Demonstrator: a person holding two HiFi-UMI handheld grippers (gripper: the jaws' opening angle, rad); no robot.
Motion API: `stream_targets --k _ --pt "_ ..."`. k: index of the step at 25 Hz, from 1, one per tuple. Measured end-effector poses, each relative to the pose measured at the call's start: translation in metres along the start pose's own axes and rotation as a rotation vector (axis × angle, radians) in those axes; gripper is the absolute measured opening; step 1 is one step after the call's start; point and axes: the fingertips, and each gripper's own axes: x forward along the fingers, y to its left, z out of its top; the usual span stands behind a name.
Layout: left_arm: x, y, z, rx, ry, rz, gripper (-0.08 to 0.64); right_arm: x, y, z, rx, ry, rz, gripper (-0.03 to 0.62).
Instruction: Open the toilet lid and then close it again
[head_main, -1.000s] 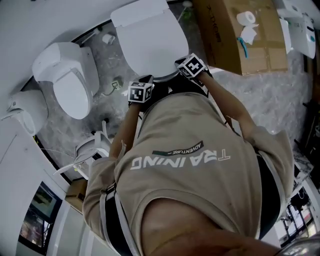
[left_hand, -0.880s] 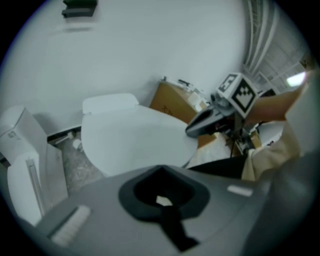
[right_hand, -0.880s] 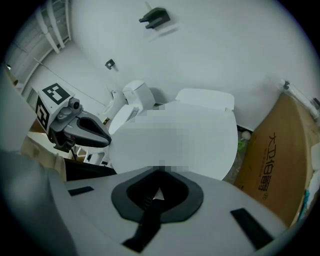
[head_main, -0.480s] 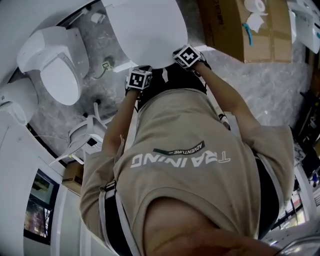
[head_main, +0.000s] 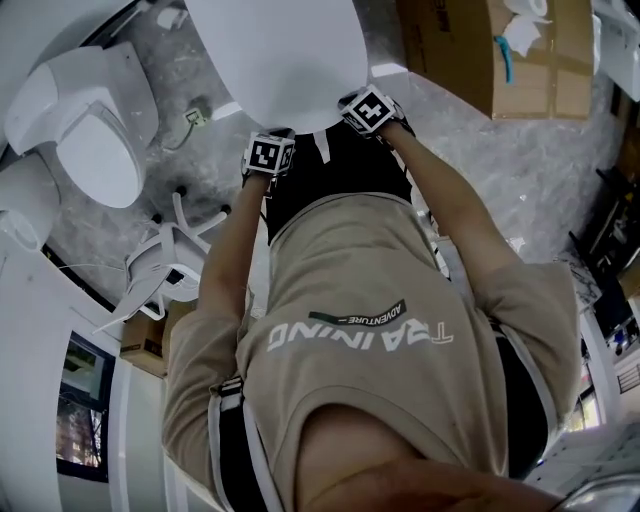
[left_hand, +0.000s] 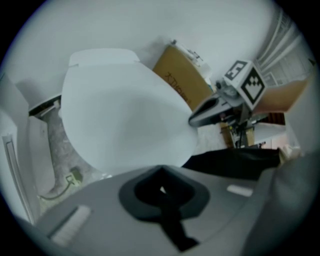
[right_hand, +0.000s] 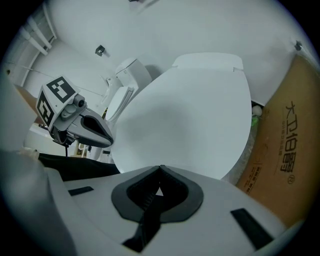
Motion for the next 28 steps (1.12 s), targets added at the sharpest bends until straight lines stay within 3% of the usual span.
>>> stream_targets --k 9,19,24,28 --pt "0.057 0.027 -0.023 -0.083 0.003 0.003 0.005 0.052 -0.018 -0.023 -0.069 0.009 0.020 0.013" --pt "0.100 0.050 -0.034 -0.195 0.017 0.041 0.005 0.096 -0.037 -0.040 -0.054 -0.002 0.046 0.014" --pt "0.115 0.057 -0.036 -0.183 0.020 0.093 0.005 0.109 -0.045 -0.042 -0.068 0.010 0.037 0.014" --pt "0.127 0.060 -0.040 -0.199 0.027 0.089 0.005 0.120 -0.049 -0.048 -0.051 0.033 0.024 0.014"
